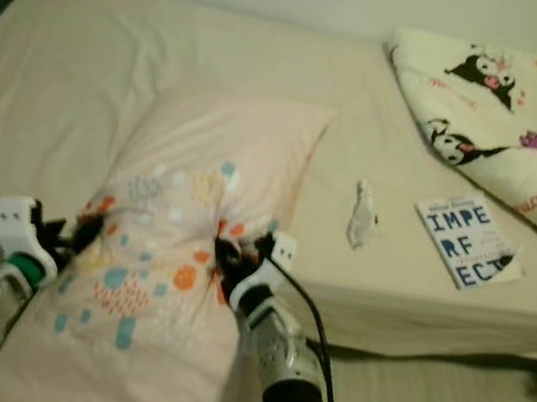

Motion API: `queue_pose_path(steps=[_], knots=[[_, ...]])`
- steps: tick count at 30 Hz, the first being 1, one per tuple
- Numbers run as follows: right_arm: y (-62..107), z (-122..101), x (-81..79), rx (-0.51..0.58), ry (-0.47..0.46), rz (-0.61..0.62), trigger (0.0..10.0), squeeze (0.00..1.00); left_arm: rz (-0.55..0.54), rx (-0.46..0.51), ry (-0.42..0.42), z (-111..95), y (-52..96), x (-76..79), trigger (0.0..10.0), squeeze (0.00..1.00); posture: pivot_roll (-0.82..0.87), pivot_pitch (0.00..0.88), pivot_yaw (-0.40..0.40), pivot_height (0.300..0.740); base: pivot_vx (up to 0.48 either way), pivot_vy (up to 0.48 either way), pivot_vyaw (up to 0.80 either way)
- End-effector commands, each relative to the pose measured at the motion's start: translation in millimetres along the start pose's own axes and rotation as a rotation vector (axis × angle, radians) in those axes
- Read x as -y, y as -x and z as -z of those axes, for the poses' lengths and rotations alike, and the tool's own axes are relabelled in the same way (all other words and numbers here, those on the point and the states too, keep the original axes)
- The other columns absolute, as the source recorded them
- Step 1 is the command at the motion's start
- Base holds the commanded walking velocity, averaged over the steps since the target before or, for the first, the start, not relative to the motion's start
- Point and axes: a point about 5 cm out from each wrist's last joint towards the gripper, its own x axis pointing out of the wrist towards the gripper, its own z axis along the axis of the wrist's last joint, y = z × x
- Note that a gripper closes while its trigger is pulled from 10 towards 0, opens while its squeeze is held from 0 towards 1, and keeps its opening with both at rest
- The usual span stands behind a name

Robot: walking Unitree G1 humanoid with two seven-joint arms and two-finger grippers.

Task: Clean up the room

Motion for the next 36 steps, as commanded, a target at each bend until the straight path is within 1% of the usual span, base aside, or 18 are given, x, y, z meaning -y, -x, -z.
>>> queue_pose_path(steps=[1, 3, 6, 10, 15, 16, 19, 20, 22, 25, 26, 28, 29, 30, 31, 32, 35, 36], knots=[[3.7, -3, 7.0, 0.008, -0.02, 0.027, 10.0, 0.0, -0.045, -0.003, 0.046, 4, 1.4, -9.7, 10.0, 0.0, 0.15, 0.157, -0.063, 0.588, 0.0, 0.0, 0.0], [7.3, -12, 12.8, 0.025, -0.014, 0.038, 10.0, 0.0, -0.039, 0.012, 0.127, -7, -4.7, -12.6, 10.0, 0.0, 0.14, 0.163, -0.062, 0.588, 0.0, 0.0, 0.0], [12.3, -16, 18.0, 0.03, -0.008, 0.052, 10.0, 0.0, 0.086, -0.042, 0.213, -2, -10.1, -0.4, 10.0, 0.0, 0.08, 0.198, -0.051, 0.588, 0.0, 0.0, 0.0], [14.5, -17, 18.7, 0.03, -0.005, 0.053, 10.0, 0.0, 0.128, -0.073, 0.23, 3, -10.8, 5.1, 10.0, 0.0, 0.07, 0.204, -0.048, 0.588, 0.0, 0.0, 0.0], [21.5, -14, 18.2, 0.008, -0.007, 0.041, 10.0, 0.0, 0.182, -0.157, 0.266, 24, -9.8, 18.8, 10.0, 0.0, 0.02, 0.222, -0.041, 0.588, 0.0, 0.0, 0.0], [26.1, -5, 13.2, -0.032, -0.011, 0.008, 10.0, 0.0, 0.227, -0.222, 0.291, 41, -8.0, 32.9, 10.0, 0.0, 0.01, 0.22, -0.041, 0.588, 0.0, 0.0, 0.0], [27.9, -1, 10.1, -0.051, -0.016, -0.011, 10.0, 0.0, 0.252, -0.245, 0.305, 47, -7.7, 40.6, 10.0, 0.0, 0.0, 0.231, -0.039, 0.588, 0.0, 0.0, 0.0], [29.6, 4, 7.0, -0.076, -0.024, -0.032, 10.0, 0.0, 0.283, -0.262, 0.33, 52, -8.0, 49.9, 10.0, 0.0, -0.01, 0.227, -0.036, 0.588, 0.0, 0.0, 0.0], [29.6, 4, 7.0, -0.076, -0.024, -0.032, 10.0, 0.0, 0.283, -0.262, 0.33, 52, -8.0, 49.9, 10.0, 0.0, -0.01, 0.227, -0.036, 0.588, 0.0, 0.0, 0.0], [33.7, 23, -7.1, -0.183, -0.039, -0.131, 10.0, 0.0, 0.383, -0.285, 0.437, 55, -10.4, 73.0, 10.0, 0.0, -0.01, 0.222, -0.032, 0.588, 0.0, 0.0, 0.0], [34.9, 30, -14.1, -0.233, -0.043, -0.175, 10.0, 0.0, 0.436, -0.286, 0.517, 53, -11.6, 80.7, 10.0, 0.0, -0.02, 0.224, -0.031, 0.588, 0.0, 0.0, 0.0], [34.9, 30, -14.1, -0.233, -0.043, -0.175, 10.0, 0.0, 0.436, -0.286, 0.517, 53, -11.6, 80.7, 10.0, 0.0, -0.02, 0.224, -0.031, 0.588, 0.0, 0.0, 0.0], [35.9, 35, -18.6, -0.265, -0.047, -0.201, 10.0, 0.0, 0.473, -0.285, 0.572, 50, -12.3, 85.6, 10.0, 0.0, -0.02, 0.224, -0.031, 0.588, 0.0, 0.0, 0.0], [35.9, 35, -18.6, -0.265, -0.047, -0.201, 10.0, 0.0, 0.473, -0.285, 0.572, 50, -12.3, 85.6, 10.0, 0.0, -0.02, 0.224, -0.031, 0.588, 0.0, 0.0, 0.0], [35.0, 42, -29.7, -0.307, -0.092, -0.247, 10.0, 0.0, 0.572, -0.286, 0.687, 45, -12.9, 98.7, 10.0, 0.0, -0.01, 0.225, -0.036, 0.588, 0.0, 0.0, 0.0], [33.2, 43, -37.0, -0.312, -0.13, -0.273, 10.0, 0.0, 0.638, -0.289, 0.734, 43, -12.0, 106.8, 10.0, 0.0, -0.01, 0.226, -0.04, 0.588, 0.0, 0.0, 0.0], [32.0, 44, -42.1, -0.315, -0.155, -0.291, 10.0, 0.0, 0.683, -0.29, 0.765, 41, -11.2, 112.2, 10.0, 0.0, -0.01, 0.226, -0.04, 0.588, 0.0, 0.0, 0.0], [31.8, 44, -48.3, -0.321, -0.18, -0.315, 10.0, 0.0, 0.728, -0.291, 0.788, 40, -10.4, 118.8, 10.0, 0.0, 0.01, 0.218, -0.043, 0.588, 0.0, 0.0, 0.0]])
